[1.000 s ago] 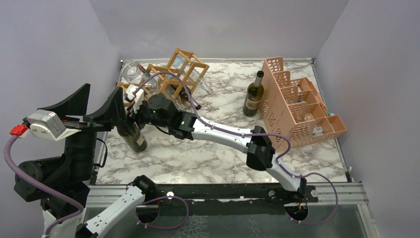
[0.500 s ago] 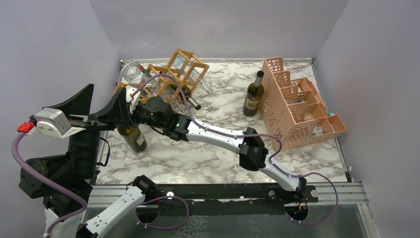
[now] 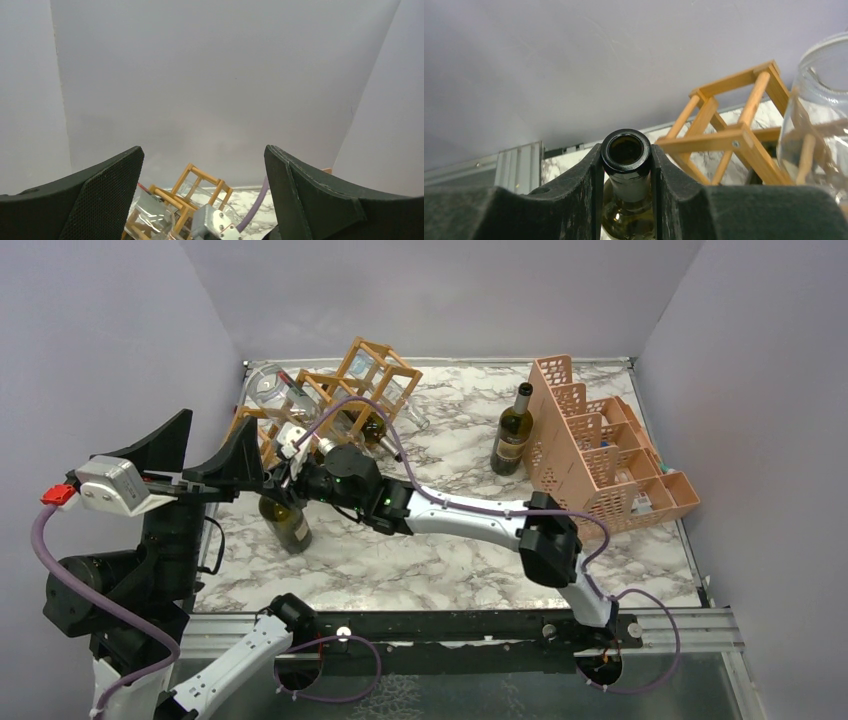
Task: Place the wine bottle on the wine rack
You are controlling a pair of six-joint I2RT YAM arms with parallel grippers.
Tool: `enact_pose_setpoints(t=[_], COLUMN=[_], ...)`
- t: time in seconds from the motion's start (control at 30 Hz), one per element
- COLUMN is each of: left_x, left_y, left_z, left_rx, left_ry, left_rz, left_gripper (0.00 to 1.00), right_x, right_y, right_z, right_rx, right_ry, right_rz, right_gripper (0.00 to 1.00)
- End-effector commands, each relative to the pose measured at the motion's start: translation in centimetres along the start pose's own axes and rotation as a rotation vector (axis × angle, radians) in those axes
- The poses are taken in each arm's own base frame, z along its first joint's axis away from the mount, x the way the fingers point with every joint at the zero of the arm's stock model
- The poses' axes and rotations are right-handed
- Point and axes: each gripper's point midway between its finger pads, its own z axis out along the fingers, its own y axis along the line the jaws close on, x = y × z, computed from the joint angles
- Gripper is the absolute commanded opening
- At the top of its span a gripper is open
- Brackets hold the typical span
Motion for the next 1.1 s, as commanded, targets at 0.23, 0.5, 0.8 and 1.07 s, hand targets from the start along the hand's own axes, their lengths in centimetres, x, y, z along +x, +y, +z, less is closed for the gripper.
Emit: enact_pose_setpoints(t=[0.23, 0.5, 0.8, 1.07], left_x=[3.5, 8.5, 16.4, 25.1], left_y=[0.1, -1.4, -6.4, -12.7], left_z=[-0.1, -0.8, -3.9, -6.7], left_rx=[-0.017, 0.065, 0.423, 0.706], left_ry=[0.075, 0.178, 0.323, 0.521], left_rz=[0.013, 0.025, 0.12, -0.124], left_gripper=[0.96, 0.97, 0.99, 0.99], right_x=[-12.9, -10.2, -8.3, -9.9], right_y=[1.0, -0.1, -4.4, -7.1], right_z=[-10.0, -17.5, -23.8, -28.7], right_rx=[0.018, 0.109, 0.392, 0.588], right_ry=[-0.269, -0.187, -0.076, -0.106], right_rz=[-0.01, 0.005, 0.057, 0.086], right_gripper=[0.16, 0.14, 0.13, 0.12])
